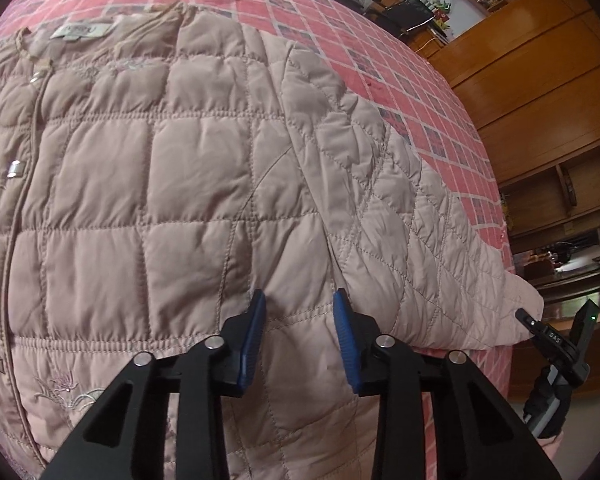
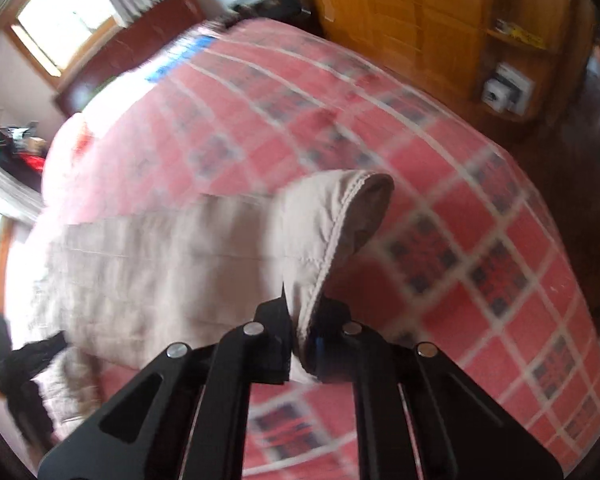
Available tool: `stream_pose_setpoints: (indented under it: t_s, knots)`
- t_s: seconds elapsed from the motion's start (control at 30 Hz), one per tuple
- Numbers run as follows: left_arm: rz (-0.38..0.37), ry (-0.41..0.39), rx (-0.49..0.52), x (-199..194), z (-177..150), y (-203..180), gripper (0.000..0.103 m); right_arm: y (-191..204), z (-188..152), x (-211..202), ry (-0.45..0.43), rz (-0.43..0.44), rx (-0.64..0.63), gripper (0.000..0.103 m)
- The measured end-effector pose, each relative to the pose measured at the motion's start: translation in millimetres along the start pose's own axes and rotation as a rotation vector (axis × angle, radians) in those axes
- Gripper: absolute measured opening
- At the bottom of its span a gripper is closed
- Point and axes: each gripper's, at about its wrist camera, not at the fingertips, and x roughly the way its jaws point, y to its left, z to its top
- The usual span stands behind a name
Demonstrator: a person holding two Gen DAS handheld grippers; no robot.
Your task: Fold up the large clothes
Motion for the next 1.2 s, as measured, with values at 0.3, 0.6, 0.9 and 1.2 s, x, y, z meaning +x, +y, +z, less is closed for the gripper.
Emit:
stream_pose_setpoints:
  t_s: [0.3,0.6,0.9,1.2]
  knots:
    - [-0.015,0.002,0.008,-8,-4,13,0.025,115,-10,8,0.025,0.097,-0.223,0.007]
    - [-0.024,0.013,0.004,-3,0,12,0.025,171,-36,66,0.150,0.054,-0.361,0.018]
    - [-0.041,-0.002,0.062,-11,-7,-20,0.025,143,-41,5,0.077,0.320,-0.305,0.048]
    - [-0.174,0.103,0.201,29,-32,-130,0.037,22,-38,-4,0.059,0.088,-0.032,0.041]
